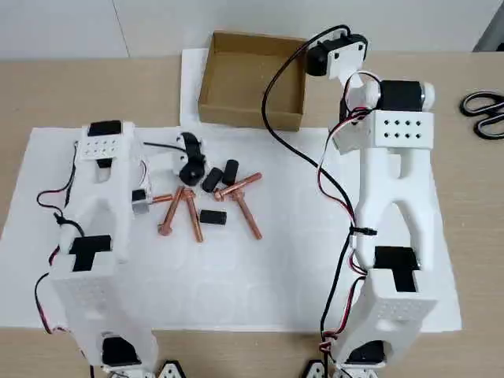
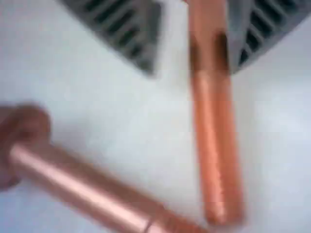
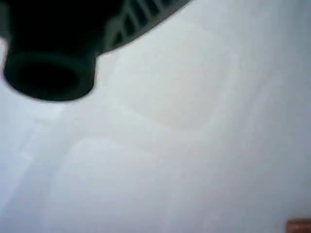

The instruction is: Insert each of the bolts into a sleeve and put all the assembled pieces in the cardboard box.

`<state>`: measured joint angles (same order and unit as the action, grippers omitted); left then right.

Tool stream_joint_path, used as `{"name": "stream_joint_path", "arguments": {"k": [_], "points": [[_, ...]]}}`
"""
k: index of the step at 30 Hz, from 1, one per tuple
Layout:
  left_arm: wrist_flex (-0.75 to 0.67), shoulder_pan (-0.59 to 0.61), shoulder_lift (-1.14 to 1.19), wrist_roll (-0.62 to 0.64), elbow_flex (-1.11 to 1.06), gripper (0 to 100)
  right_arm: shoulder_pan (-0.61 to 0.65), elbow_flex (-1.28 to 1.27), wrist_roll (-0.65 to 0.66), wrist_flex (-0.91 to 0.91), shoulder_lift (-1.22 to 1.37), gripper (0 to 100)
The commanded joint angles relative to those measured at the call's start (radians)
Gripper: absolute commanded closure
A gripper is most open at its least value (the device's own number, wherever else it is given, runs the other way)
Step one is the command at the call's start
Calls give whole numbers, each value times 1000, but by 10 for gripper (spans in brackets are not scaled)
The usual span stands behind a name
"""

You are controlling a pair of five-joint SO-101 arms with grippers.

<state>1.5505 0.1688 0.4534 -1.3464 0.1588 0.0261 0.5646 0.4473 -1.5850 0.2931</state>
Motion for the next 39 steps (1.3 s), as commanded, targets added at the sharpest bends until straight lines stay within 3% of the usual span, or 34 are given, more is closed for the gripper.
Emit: {"name": "stream_joint_path", "arguments": {"k": [1,4,7,9,15,19,22,25,30,39], "points": [[84,0,-6,-117,101,818,-2,44,15,18,13,987],[199,0,-8,-78,209,819,-2,44,12,18,39,987],[201,12,-18,157,351,819,-4,44,11,18,54,987],[199,26,-68,440,447,819,-4,44,11,19,54,987],[199,12,-140,1597,644,816,-5,44,12,25,56,987],[199,20,-135,2093,559,818,-2,46,14,33,54,987],[146,23,-80,2372,389,817,-2,48,14,33,54,987],[117,-25,6,2515,245,818,-2,49,15,33,54,988],[201,-98,92,2582,150,818,-8,49,32,58,61,988],[201,-55,91,2848,214,797,-8,48,38,104,61,988]]}}
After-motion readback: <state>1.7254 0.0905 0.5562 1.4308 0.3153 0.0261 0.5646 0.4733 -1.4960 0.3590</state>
